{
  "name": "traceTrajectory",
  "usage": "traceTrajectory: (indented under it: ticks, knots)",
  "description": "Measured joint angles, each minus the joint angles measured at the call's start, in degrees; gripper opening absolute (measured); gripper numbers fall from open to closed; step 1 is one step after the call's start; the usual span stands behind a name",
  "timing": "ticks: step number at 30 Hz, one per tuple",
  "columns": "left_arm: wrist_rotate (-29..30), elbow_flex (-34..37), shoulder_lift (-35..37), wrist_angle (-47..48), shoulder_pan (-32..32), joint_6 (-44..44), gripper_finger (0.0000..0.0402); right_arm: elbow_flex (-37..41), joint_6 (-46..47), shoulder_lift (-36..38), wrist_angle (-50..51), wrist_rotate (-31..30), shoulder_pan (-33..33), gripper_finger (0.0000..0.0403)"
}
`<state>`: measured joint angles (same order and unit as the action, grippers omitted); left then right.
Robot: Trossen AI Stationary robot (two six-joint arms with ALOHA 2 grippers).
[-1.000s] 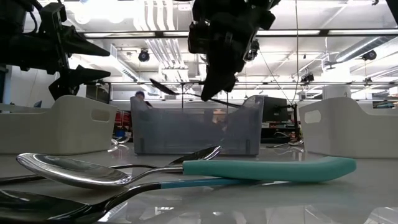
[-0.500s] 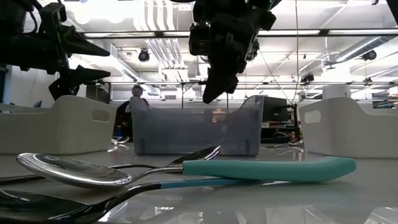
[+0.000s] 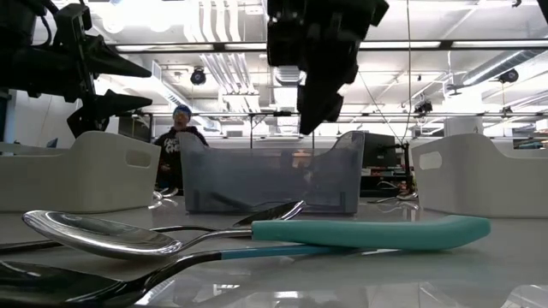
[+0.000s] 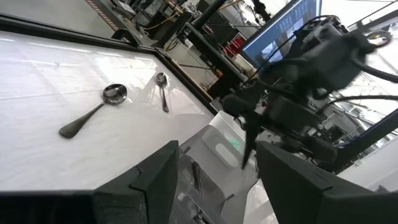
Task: Sort silverware by color (type)
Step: Put the green spoon into the white bin
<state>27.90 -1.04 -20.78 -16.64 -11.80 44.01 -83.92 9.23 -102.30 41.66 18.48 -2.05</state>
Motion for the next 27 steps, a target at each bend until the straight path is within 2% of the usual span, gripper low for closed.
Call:
traceTrajectory:
  ticks: [10, 21, 27]
  knots:
    - [-0.02, 0.0, 0.0, 0.0, 0.01, 0.0, 0.0198, -0.9, 1.35, 0.2, -0.3, -0.39, -6.68, 0.0098]
    - [-0.01, 0.0, 0.0, 0.0, -0.01, 0.0, 0.0198, -0.92, 5.85, 0.2, -2.29, -0.48, -9.68, 0.0097]
    - [-0.02, 0.0, 0.0, 0.0, 0.01, 0.0, 0.0198, -0.24, 9.22, -0.93, -7.44, -0.5, -12.74, 0.0096]
